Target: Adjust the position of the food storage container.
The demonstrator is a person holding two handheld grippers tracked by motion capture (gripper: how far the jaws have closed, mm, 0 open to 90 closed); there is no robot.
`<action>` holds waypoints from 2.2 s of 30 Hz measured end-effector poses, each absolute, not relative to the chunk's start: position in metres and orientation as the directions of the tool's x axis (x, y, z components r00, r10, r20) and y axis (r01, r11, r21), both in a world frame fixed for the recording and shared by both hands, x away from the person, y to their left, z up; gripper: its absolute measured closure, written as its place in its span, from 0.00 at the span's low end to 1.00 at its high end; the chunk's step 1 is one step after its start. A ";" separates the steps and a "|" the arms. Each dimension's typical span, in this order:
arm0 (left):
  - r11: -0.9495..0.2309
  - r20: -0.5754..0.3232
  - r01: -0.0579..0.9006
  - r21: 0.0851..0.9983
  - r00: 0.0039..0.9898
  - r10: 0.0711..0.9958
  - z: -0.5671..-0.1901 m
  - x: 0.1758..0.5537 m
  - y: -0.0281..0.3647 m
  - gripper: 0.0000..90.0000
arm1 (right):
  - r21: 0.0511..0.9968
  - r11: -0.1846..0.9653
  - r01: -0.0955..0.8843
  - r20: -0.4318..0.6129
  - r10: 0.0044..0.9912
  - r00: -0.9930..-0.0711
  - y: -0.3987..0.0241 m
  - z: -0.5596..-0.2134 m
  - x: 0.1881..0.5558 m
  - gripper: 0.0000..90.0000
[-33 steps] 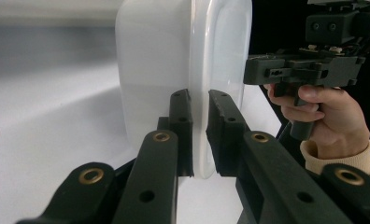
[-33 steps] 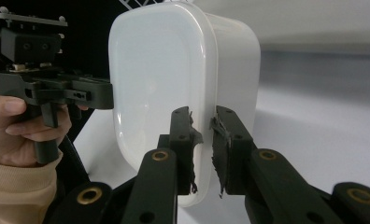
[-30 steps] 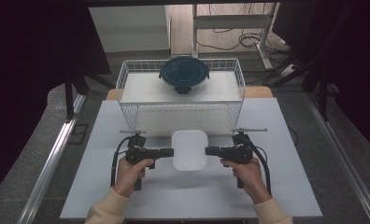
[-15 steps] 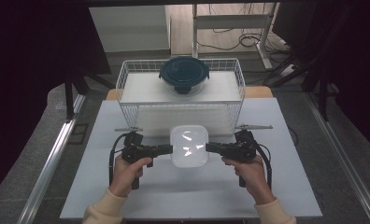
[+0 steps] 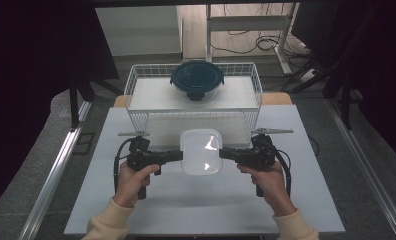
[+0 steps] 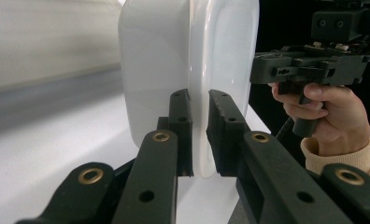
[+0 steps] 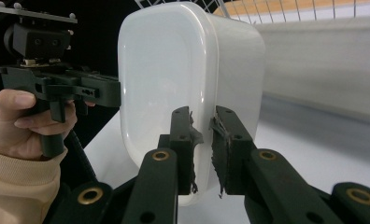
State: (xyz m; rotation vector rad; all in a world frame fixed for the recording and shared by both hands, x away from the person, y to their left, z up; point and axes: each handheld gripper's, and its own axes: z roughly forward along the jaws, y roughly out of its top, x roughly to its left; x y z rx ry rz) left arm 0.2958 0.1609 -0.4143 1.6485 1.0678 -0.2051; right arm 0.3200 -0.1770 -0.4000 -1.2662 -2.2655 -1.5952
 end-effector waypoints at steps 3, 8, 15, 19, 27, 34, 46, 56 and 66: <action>0.014 -0.607 0.712 0.702 0.588 0.535 -0.403 0.297 0.162 0.90 | 0.752 0.111 0.649 0.489 0.565 -0.664 -0.176 -0.388 0.320 0.87; 0.006 -0.578 0.687 0.726 0.606 0.546 -0.383 0.298 0.164 0.90 | 0.772 0.107 0.626 0.473 0.562 -0.679 -0.174 -0.369 0.322 0.87; -0.002 -0.554 0.670 0.743 0.616 0.560 -0.361 0.306 0.168 0.90 | 0.787 0.100 0.609 0.464 0.555 -0.691 -0.170 -0.349 0.328 0.87; 0.005 -0.554 0.664 0.748 0.621 0.555 -0.349 0.310 0.170 0.90 | 0.795 0.100 0.599 0.458 0.550 -0.699 -0.168 -0.337 0.333 0.87; 0.004 -0.528 0.636 0.772 0.637 0.561 -0.322 0.317 0.173 0.90 | 0.816 0.107 0.568 0.425 0.556 -0.714 -0.164 -0.308 0.338 0.87; -0.005 -0.512 0.629 0.778 0.637 0.576 -0.299 0.328 0.175 0.89 | 0.834 0.122 0.539 0.385 0.571 -0.725 -0.158 -0.281 0.343 0.87; 0.004 -0.521 0.631 0.776 0.637 0.568 -0.271 0.349 0.180 0.89 | 0.843 0.123 0.523 0.372 0.570 -0.733 -0.153 -0.248 0.360 0.87; 0.009 -0.519 0.629 0.777 0.633 0.574 -0.251 0.363 0.183 0.89 | 0.843 0.109 0.528 0.387 0.560 -0.733 -0.151 -0.230 0.376 0.87; 0.012 -0.527 0.640 0.768 0.622 0.580 -0.250 0.371 0.183 0.89 | 0.840 0.108 0.532 0.390 0.563 -0.729 -0.149 -0.230 0.384 0.87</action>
